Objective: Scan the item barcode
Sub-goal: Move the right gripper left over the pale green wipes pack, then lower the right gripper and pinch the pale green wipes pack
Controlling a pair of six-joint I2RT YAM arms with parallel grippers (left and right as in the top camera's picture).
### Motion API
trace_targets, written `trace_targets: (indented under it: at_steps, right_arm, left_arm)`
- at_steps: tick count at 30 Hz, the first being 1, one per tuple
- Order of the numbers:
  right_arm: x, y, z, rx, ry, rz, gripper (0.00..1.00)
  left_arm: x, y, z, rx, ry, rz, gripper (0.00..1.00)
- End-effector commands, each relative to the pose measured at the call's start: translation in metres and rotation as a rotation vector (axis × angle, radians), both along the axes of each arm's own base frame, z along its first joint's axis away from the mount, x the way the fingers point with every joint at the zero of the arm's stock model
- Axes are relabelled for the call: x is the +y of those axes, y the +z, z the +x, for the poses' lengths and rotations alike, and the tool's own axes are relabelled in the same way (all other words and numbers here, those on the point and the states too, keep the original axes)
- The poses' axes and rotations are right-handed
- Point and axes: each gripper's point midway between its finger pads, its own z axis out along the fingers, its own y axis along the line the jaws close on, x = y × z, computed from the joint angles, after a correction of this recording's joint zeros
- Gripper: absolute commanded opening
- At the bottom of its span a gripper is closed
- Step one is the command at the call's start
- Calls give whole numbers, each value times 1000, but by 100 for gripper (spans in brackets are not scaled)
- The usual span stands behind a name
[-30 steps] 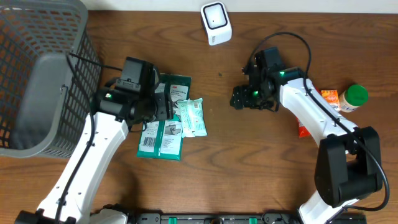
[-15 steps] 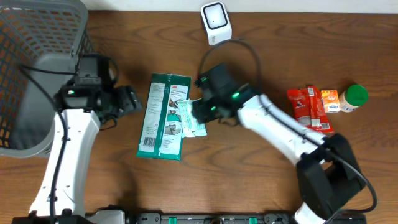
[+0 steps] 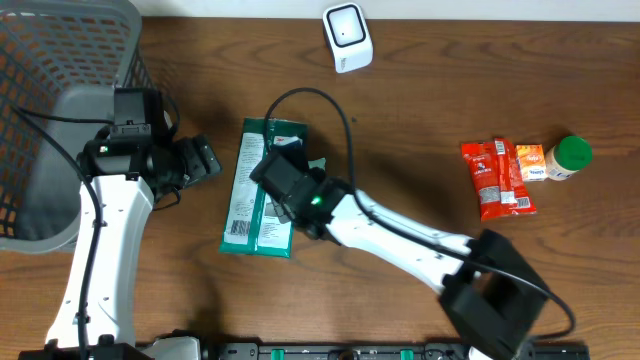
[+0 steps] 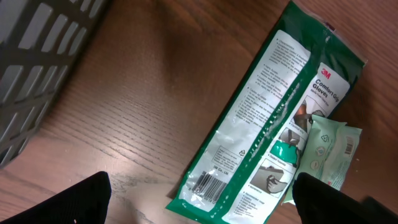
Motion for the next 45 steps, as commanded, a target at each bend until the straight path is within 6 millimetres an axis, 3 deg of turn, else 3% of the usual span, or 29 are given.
trace_targets:
  at_steps: [1,7,17,27,38,45]
  right_arm:
    - [-5,-17,9,-76,-67,-92,51]
    - [-12,-42,12,-64,-81,-152,51]
    - [-40,-41,35,-42,-137,-166,46]
    - [-27,-41,36,-31,-72,-124,45]
    - [-23,-33,29,-160,-18,-265,45]
    - [-27,-56,26,-143,-15,-324,45]
  left_arm:
    - [2,2,-1,-3,1,11,94]
    - [3,2,-1,-3,1,11,94]
    - [3,2,-1,-3,1,11,94]
    - [3,2,-1,-3,1,11,94]
    - [2,2,-1,-3,1,11,95]
    - [2,2,-1,-3,1,11,95]
